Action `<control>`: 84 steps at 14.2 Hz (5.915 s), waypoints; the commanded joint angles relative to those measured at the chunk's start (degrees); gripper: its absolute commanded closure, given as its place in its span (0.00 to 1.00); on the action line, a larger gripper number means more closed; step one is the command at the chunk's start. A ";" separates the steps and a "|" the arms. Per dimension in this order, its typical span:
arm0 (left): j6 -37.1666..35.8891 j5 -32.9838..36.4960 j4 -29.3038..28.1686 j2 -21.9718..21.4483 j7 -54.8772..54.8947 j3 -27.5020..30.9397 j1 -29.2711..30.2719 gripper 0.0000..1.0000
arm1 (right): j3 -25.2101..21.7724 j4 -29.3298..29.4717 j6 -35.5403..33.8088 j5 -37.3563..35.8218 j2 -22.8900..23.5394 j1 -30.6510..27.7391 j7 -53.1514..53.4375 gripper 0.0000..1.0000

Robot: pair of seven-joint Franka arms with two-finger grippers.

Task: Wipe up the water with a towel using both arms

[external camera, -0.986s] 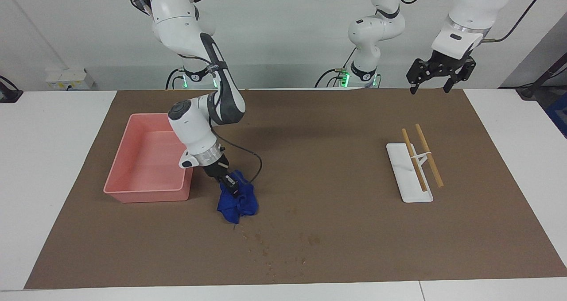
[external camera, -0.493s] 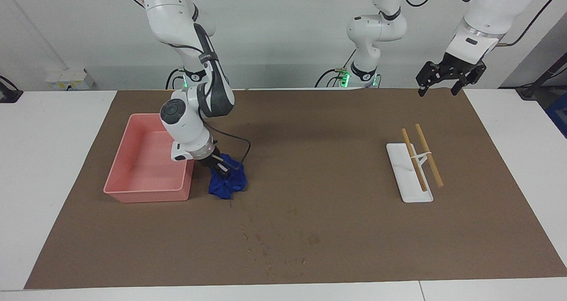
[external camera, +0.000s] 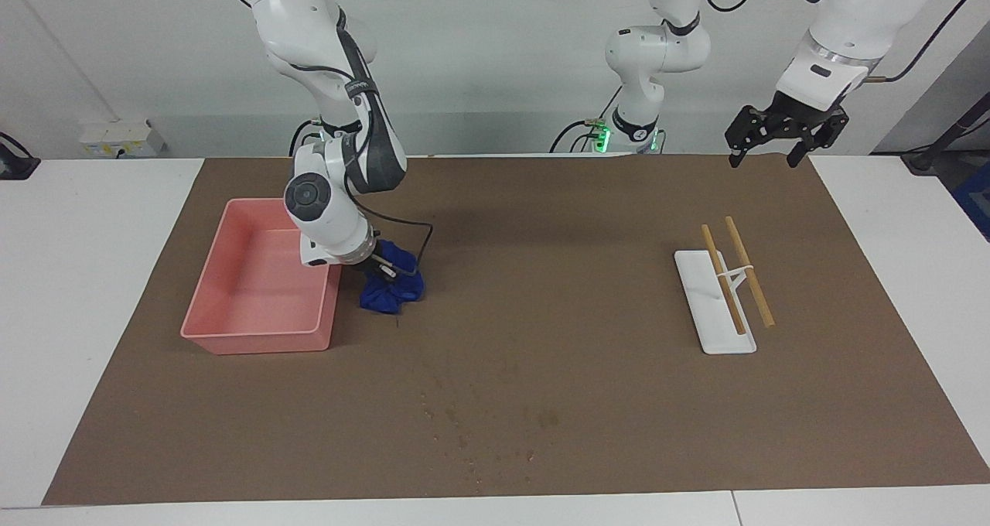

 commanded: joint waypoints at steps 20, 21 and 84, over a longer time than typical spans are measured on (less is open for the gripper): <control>0.07 -0.84 -3.47 -2.49 0.56 -1.00 2.64 0.00 | 1.33 -1.64 -9.35 -4.02 -10.86 2.01 2.29 1.00; 0.07 -0.84 -3.47 -2.49 0.56 -1.00 2.64 0.00 | 1.33 -0.50 -9.87 -4.02 -11.57 2.10 2.38 1.00; 0.07 -0.84 -3.47 -2.49 0.56 -1.00 2.64 0.00 | 1.33 31.95 -34.49 -10.87 -13.68 -15.13 -34.10 0.00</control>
